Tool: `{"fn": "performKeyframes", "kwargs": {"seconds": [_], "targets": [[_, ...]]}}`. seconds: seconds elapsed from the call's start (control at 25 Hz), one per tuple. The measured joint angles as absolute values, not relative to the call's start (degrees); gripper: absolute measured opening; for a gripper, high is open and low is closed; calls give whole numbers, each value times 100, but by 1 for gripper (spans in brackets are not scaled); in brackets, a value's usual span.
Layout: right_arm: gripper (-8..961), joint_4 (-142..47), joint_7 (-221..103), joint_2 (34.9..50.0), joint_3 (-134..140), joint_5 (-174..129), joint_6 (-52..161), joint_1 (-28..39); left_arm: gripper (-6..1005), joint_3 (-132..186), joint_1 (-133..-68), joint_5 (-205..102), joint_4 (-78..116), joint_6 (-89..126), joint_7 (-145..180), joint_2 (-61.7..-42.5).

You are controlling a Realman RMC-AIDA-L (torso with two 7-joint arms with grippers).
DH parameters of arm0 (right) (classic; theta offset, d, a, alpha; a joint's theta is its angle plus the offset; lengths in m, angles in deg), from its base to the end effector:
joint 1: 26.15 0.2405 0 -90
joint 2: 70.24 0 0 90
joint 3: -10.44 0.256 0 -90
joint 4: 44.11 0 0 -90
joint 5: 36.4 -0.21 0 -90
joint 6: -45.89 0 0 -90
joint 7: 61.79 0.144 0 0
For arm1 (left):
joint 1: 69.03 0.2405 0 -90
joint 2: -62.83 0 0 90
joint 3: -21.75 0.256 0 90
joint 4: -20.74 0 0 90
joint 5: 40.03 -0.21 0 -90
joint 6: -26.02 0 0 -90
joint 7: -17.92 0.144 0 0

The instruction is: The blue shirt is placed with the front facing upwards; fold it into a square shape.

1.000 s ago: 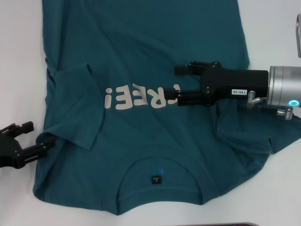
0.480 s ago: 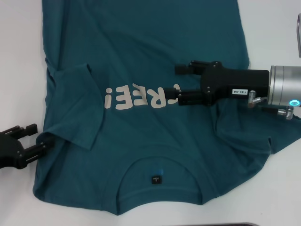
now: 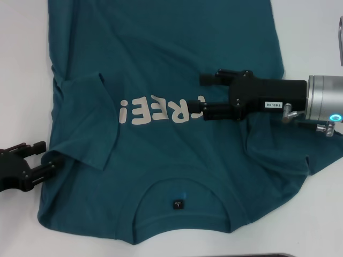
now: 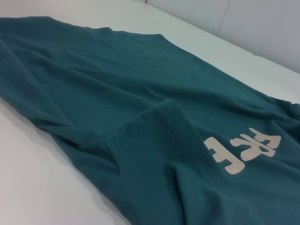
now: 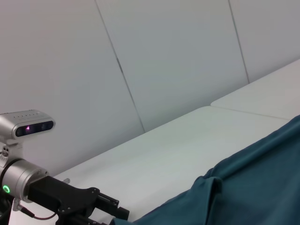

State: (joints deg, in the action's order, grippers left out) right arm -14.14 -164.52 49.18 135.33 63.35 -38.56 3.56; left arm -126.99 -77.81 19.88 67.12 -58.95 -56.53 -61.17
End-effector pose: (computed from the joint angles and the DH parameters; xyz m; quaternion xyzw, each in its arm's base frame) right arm 0.2454 0.3188 -0.0422 -0.9292 0.2292 0.2778 0.0826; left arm -0.3703 0.2231 0.0080 -0.8850 -0.3460 -0.1718 0.2598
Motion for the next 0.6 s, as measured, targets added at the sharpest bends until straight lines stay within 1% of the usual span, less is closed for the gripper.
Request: {"fn": "performKeyframes", "kwargs": {"seconds": [0.24,0.6], "targets": [[901,-1414,-16453,4919,13533,6335,-3856,346,608,-12696,-7807,1983,6709,-5892,-5666,-6118],[900,-1414,-16478,4919,13535,6336,-3866,346,465,-12714,-7811,1998,6722,-5908,-5664,-6117]]}}
